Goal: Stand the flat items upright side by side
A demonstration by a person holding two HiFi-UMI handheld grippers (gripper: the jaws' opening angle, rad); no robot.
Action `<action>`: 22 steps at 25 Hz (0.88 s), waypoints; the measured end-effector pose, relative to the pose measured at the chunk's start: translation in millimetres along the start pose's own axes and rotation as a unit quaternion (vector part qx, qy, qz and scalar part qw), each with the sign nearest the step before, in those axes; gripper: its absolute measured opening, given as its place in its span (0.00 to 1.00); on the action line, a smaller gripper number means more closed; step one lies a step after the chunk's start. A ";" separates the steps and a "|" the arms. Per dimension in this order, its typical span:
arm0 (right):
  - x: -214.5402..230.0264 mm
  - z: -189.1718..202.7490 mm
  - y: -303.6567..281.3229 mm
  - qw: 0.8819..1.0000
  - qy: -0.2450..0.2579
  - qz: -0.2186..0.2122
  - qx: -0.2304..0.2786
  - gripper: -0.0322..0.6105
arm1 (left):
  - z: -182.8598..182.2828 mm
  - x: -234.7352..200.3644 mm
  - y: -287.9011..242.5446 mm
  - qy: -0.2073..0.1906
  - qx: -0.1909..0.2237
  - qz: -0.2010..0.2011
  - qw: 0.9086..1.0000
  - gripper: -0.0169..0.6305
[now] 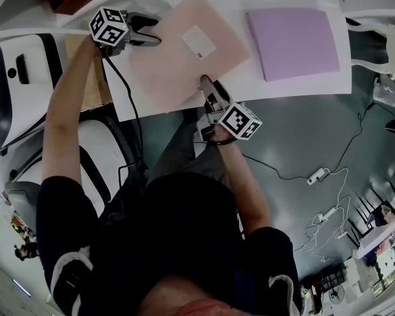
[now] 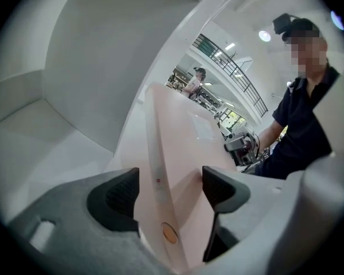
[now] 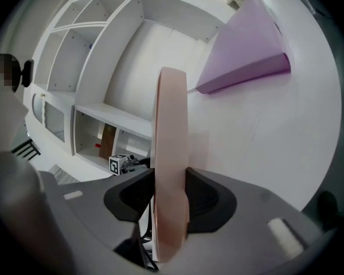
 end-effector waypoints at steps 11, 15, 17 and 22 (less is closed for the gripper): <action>-14.7 -18.5 10.1 0.998 0.062 0.012 -0.011 0.30 | -13.3 3.0 16.9 -0.008 0.050 -0.040 0.998 0.57; -22.4 -25.5 16.0 0.996 0.086 0.016 -0.012 0.30 | -19.3 9.5 18.5 -0.021 0.069 -0.063 0.995 0.57; -24.5 -26.6 16.6 0.995 0.096 0.017 -0.013 0.30 | -21.6 11.8 19.5 -0.026 0.084 -0.075 0.993 0.57; -27.6 -29.7 17.7 0.993 0.119 0.020 -0.013 0.30 | -23.1 16.1 22.3 -0.040 0.110 -0.100 0.988 0.57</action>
Point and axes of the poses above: the fingertips, and each gripper's own axes: y backward along the fingers, x to its right, z out of its underside, the point moved 3 cm from there along y, backward along the fingers, and after that the axes turned 9 degrees about -z, right-handed, at the moved point
